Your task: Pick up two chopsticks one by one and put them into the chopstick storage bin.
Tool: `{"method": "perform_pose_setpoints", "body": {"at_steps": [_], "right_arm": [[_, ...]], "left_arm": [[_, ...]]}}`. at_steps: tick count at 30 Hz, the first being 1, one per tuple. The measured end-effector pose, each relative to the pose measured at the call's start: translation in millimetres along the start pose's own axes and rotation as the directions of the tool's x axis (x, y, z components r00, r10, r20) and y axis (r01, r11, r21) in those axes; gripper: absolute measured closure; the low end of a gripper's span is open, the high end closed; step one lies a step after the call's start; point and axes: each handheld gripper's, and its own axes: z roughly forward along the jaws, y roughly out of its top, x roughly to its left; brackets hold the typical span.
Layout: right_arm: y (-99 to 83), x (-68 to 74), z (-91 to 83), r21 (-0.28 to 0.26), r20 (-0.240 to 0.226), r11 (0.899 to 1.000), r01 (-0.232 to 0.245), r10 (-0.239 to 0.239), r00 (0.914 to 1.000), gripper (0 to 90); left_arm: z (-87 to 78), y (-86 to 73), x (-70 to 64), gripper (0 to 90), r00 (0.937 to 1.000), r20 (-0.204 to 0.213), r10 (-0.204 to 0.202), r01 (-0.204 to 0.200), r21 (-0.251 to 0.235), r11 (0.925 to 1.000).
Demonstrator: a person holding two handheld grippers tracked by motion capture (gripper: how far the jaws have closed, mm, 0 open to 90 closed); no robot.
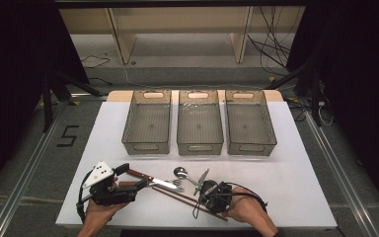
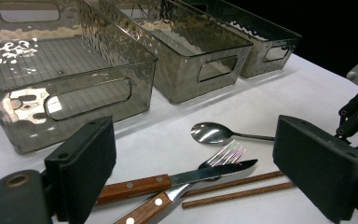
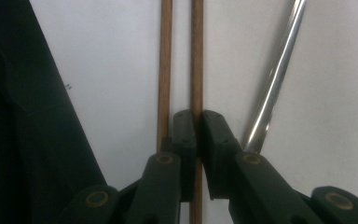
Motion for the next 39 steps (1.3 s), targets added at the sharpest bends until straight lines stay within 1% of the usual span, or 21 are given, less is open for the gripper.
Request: {"method": "perform_pose_setpoints", "body": {"at_steps": [3,4,5,9,10,12,13,17,18,19,25,28,29,30,31,33,34,35,37,38,39], "right_arm": [[-0.4,0.1,0.0,-0.006,-0.001,1.0,0.012,-0.012,0.9999,84.9],[-0.8,-0.2,-0.4,-0.002,-0.001,1.0,0.031,-0.031,0.9995,85.0],[-1.1,0.0,-0.6,-0.003,0.0,0.999,0.037,-0.037,0.9993,85.0],[-2.7,-1.2,-2.6,-0.015,-0.006,0.999,0.043,-0.043,0.999,85.1],[-3.7,-1.6,-4.3,-0.02,0.0,0.999,0.033,-0.033,0.9994,85.1],[-4.3,-2.4,-5.2,-0.02,0.002,0.999,0.042,-0.042,0.9991,85.1],[-5.1,-1.8,-7.4,-0.035,-0.004,0.999,0.034,-0.035,0.9994,85.1],[-6.4,-3.3,-15.2,-0.076,-0.014,0.996,0.038,-0.039,0.9991,85.1],[-6.4,-3.3,-15.2,-0.076,-0.014,0.996,0.038,-0.039,0.9991,85.1],[-7.0,-4.2,-19.7,-0.1,-0.022,0.995,0.026,-0.028,0.9994,85.1],[-8.9,-7.4,-26.3,-0.135,-0.027,0.991,0.012,-0.016,0.9995,85.1],[-10.0,-9.4,-30.6,-0.17,-0.028,0.985,-0.002,-0.003,0.9996,85.1],[-10.0,-9.4,-30.6,-0.17,-0.028,0.985,-0.002,-0.003,0.9996,85.1],[-10.4,-10.8,-33.3,-0.195,-0.032,0.981,-0.013,0.007,0.9995,85.1],[-10.4,-10.8,-33.3,-0.195,-0.032,0.981,-0.013,0.007,0.9995,85.1],[-10.4,-13.8,-37.0,-0.232,-0.026,0.972,-0.034,0.028,0.9993,85.1],[-10.4,-13.8,-37.0,-0.232,-0.026,0.972,-0.034,0.028,0.9993,85.1],[-9.6,-16.6,-39.0,-0.256,-0.018,0.966,-0.047,0.044,0.9989,85.1],[-8.5,-18.4,-40.8,-0.275,-0.015,0.959,-0.062,0.06,0.9981,85.1],[-8.5,-18.4,-40.8,-0.275,-0.015,0.959,-0.062,0.06,0.9981,85.1],[-7.7,-19.3,-41.3,-0.287,-0.013,0.956,-0.062,0.061,0.9981,85.1]], "left_arm": [[0.4,0.0,-0.1,12.8,1.0,0.0,-0.002,0.002,0.0,1.0],[0.6,-0.1,0.0,12.8,1.0,0.0,-0.002,0.002,0.0,1.0],[0.4,-0.1,0.3,12.8,1.0,0.0,-0.003,0.003,-0.001,1.0],[-0.1,0.2,1.0,12.8,1.0,-0.004,0.0,0.0,0.0,1.0],[-0.4,0.3,1.0,12.8,1.0,-0.004,-0.001,0.001,-0.002,1.0],[-0.6,0.4,1.2,12.8,1.0,-0.005,0.001,-0.001,-0.006,1.0],[-0.3,0.4,1.1,12.8,1.0,-0.007,-0.004,0.004,-0.008,1.0],[-0.3,0.3,1.3,12.8,0.9999,-0.01,-0.006,0.006,-0.006,1.0],[-0.4,0.3,1.4,12.8,0.9999,-0.011,-0.006,0.006,-0.007,1.0],[-0.5,0.4,1.5,12.8,0.9999,-0.015,-0.006,0.006,-0.008,1.0],[-1.2,0.7,2.7,12.8,0.9995,-0.024,-0.018,0.018,-0.015,0.9997],[-1.4,0.8,2.6,12.8,0.9994,-0.028,-0.022,0.021,-0.014,0.9997],[-1.2,0.8,2.6,12.8,0.9993,-0.031,-0.022,0.022,-0.013,0.9997],[-1.0,0.7,2.9,12.8,0.9992,-0.033,-0.023,0.023,-0.012,0.9997],[-0.9,0.5,2.9,12.8,0.999,-0.033,-0.029,0.028,-0.011,0.9995],[-0.9,0.5,3.4,12.8,0.9989,-0.037,-0.029,0.029,-0.009,0.9995],[-0.9,0.5,3.4,12.8,0.9989,-0.037,-0.03,0.03,-0.009,0.9995],[-0.9,0.6,3.4,12.8,0.9989,-0.037,-0.03,0.03,-0.009,0.9995],[-0.9,0.8,3.7,12.8,0.9988,-0.033,-0.036,0.035,-0.007,0.9993],[-0.7,0.9,3.3,12.8,0.9984,-0.028,-0.048,0.048,-0.011,0.9988],[-0.6,1.0,3.4,12.8,0.9985,-0.025,-0.049,0.048,-0.012,0.9988]]}}
